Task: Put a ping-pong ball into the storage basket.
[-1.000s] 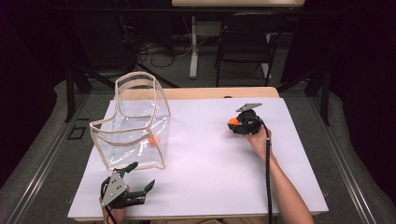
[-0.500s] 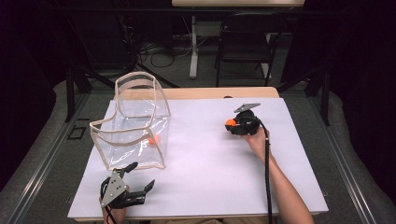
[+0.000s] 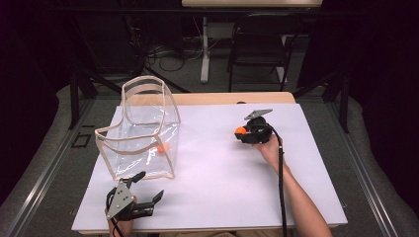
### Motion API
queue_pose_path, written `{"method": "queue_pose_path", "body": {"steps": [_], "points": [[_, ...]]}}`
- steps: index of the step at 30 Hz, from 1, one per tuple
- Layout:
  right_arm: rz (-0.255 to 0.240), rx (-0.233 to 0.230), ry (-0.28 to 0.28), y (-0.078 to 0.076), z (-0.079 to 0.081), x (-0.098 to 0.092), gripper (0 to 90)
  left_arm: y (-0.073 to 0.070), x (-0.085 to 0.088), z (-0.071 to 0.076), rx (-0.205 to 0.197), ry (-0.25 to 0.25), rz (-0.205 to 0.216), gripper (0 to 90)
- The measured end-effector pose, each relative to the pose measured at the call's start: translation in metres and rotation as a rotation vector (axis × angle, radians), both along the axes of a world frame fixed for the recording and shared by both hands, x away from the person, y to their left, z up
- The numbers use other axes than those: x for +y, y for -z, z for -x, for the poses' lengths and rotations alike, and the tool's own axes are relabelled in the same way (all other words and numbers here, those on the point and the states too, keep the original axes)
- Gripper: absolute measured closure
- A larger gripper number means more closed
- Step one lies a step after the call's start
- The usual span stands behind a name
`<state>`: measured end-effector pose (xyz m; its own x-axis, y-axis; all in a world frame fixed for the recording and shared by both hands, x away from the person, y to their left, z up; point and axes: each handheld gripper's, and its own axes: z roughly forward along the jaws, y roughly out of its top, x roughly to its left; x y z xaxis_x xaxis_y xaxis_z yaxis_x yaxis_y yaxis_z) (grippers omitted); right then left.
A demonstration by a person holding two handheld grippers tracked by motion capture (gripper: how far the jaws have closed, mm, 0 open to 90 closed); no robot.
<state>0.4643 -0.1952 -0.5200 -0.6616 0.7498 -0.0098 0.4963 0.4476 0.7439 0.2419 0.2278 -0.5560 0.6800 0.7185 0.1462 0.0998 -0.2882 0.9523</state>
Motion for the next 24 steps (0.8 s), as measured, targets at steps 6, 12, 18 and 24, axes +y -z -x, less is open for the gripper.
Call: {"method": "queue_pose_path", "body": {"steps": [6,12,18,24], "points": [[-0.012,0.001,-0.023,-0.004,0.003,0.006,50.9,0.0,0.0,0.0,-0.002,0.001,0.001,15.7],[-0.013,0.006,-0.05,-0.009,0.007,0.012,50.9,0.0,0.0,0.0,-0.001,0.001,0.001,15.7],[-0.023,0.0,-0.068,-0.016,0.009,0.017,50.9,0.0,0.0,0.0,-0.001,0.001,0.0,15.7],[-0.015,-0.005,-0.083,-0.023,0.011,0.022,50.9,0.0,0.0,0.0,-0.001,0.0,0.004,15.7]]}}
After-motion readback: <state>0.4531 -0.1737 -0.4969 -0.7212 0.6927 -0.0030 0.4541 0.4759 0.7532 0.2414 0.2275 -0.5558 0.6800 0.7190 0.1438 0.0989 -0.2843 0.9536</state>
